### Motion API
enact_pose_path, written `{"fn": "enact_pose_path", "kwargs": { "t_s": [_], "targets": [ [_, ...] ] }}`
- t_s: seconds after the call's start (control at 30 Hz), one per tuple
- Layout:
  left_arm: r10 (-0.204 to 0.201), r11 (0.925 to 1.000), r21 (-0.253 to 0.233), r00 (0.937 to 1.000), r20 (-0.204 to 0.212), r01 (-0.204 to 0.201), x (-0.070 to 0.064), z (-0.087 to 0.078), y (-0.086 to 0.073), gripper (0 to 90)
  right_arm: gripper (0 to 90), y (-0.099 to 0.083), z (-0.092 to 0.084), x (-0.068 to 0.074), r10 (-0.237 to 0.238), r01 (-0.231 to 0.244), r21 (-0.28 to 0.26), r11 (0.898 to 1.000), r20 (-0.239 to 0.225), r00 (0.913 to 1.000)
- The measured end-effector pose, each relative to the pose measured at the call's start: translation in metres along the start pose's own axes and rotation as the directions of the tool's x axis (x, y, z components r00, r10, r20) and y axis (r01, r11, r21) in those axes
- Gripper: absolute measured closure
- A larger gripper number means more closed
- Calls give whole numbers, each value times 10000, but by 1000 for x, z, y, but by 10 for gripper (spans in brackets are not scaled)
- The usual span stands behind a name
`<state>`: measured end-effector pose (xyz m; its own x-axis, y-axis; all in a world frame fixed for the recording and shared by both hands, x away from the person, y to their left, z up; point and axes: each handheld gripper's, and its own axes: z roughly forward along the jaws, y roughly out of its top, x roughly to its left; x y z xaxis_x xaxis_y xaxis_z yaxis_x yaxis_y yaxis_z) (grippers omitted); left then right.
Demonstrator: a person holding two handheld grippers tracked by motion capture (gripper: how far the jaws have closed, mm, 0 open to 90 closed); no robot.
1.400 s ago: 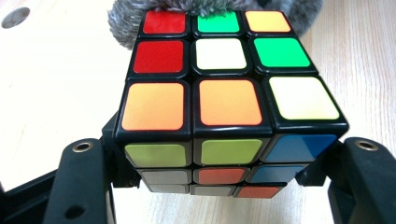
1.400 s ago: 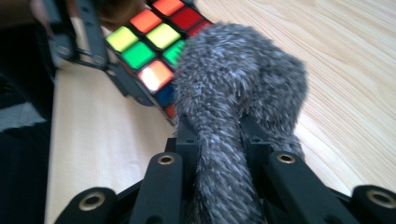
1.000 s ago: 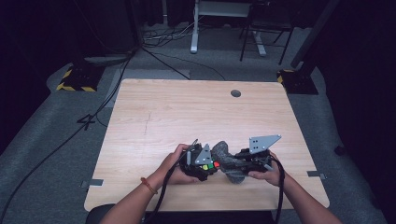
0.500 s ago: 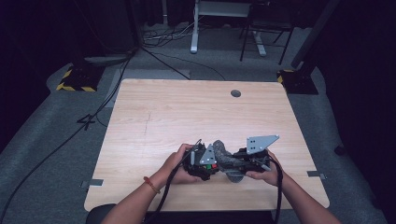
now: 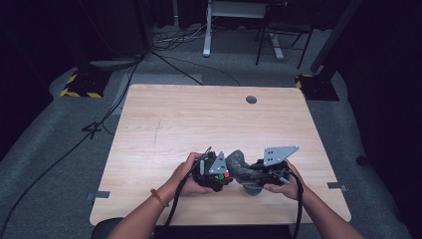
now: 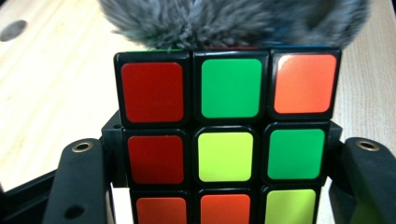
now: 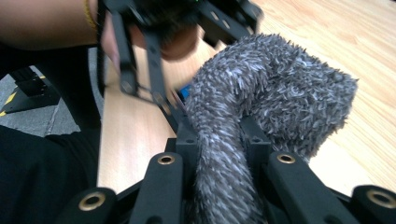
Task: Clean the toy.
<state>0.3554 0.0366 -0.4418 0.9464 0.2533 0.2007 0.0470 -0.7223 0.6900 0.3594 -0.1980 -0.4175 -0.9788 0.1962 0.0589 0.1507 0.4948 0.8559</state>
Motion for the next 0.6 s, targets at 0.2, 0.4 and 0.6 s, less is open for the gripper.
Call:
{"fn": "enact_pose_path", "kwargs": {
  "t_s": [0.2, 0.4, 0.6],
  "targets": [
    [203, 9997, 111, 9998, -64, -203, -3, 2, 1, 333, 750, 4, 0, 2, -73, 73, -262, 9996, 15, 10000],
    [229, 9997, -48, 9995, -208, -230, -2, -5, 2, 333, 752, -5, 0, -11, 306, -316, 161, 9994, 599, 9977],
    [-96, 9996, -279, 9994, -324, 87, 5, -14, -1, 333, 753, -7, 0, -9, 389, -396, 315, 9987, 221, 9990]
  ]
}}
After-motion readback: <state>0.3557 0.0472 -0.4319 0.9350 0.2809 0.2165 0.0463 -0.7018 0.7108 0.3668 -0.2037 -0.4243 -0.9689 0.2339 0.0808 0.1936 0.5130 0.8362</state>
